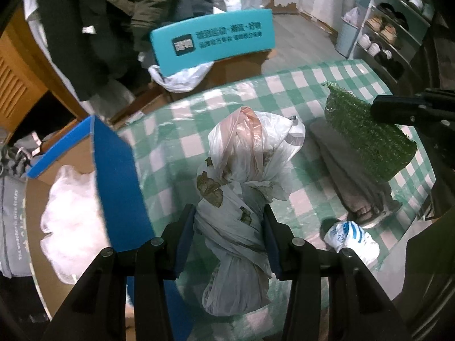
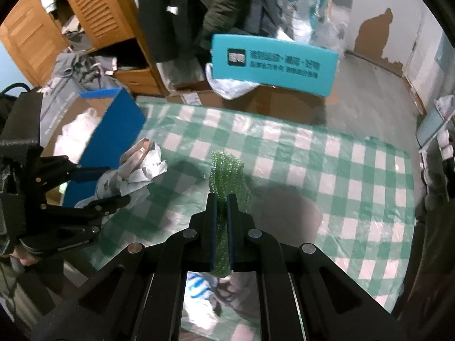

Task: Organize soft objects
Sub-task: 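Carry the bag bundle and green mesh pad with both tools over the box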

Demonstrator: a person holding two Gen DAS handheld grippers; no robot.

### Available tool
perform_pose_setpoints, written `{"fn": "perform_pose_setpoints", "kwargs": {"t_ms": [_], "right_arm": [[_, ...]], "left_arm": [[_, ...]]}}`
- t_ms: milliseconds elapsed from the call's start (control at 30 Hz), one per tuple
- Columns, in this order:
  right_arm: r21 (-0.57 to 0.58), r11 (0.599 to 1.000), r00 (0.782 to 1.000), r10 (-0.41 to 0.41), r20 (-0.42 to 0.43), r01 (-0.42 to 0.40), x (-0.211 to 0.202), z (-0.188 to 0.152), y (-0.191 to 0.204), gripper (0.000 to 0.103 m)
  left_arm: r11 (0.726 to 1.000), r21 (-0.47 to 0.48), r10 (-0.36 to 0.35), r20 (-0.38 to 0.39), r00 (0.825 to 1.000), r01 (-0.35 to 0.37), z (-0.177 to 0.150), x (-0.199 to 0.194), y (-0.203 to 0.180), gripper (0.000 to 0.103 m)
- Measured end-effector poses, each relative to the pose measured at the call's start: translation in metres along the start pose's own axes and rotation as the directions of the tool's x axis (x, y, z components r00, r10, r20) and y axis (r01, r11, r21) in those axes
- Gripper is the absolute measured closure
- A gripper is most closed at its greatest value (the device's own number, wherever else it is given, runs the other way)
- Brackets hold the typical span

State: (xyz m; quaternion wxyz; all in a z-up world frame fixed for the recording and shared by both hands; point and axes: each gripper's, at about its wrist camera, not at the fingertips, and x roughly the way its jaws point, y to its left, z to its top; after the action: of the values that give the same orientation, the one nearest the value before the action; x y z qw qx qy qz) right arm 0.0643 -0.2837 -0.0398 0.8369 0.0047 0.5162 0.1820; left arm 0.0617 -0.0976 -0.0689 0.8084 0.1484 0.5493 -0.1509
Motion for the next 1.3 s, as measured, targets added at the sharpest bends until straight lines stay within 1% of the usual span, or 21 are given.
{"fn": "perform_pose_setpoints", "kwargs": {"t_ms": [400, 567, 667, 967, 1300], "right_arm": [[-0.088, 0.994, 0.997, 0.067, 0.032, -0.064, -0.005, 0.025, 0.051, 0.098], [-0.117, 0.989, 0.995, 0.091, 0.04, -0.085, -0.004, 0.037, 0.071, 0.098], [-0.135, 0.986, 0.993, 0.107, 0.044, -0.1, -0.004, 0.044, 0.085, 0.098], [-0.19, 0.971, 0.986, 0.157, 0.049, -0.145, -0.001, 0.067, 0.131, 0.098], [-0.258, 0.946, 0.978, 0.207, 0.014, -0.197, 0.016, 0.084, 0.186, 0.098]], "left_arm": [[0.996, -0.052, 0.077, 0.053, 0.996, -0.074, -0.017, -0.029, 0.041, 0.057], [0.993, -0.08, 0.097, 0.074, 0.993, -0.091, -0.025, -0.041, 0.059, 0.057], [0.991, -0.105, 0.094, 0.081, 0.992, -0.085, -0.031, -0.048, 0.072, 0.057], [0.975, -0.203, 0.117, 0.109, 0.987, -0.093, -0.049, -0.065, 0.118, 0.058], [0.951, -0.287, 0.153, 0.099, 0.983, -0.119, -0.068, -0.07, 0.161, 0.058]]}}
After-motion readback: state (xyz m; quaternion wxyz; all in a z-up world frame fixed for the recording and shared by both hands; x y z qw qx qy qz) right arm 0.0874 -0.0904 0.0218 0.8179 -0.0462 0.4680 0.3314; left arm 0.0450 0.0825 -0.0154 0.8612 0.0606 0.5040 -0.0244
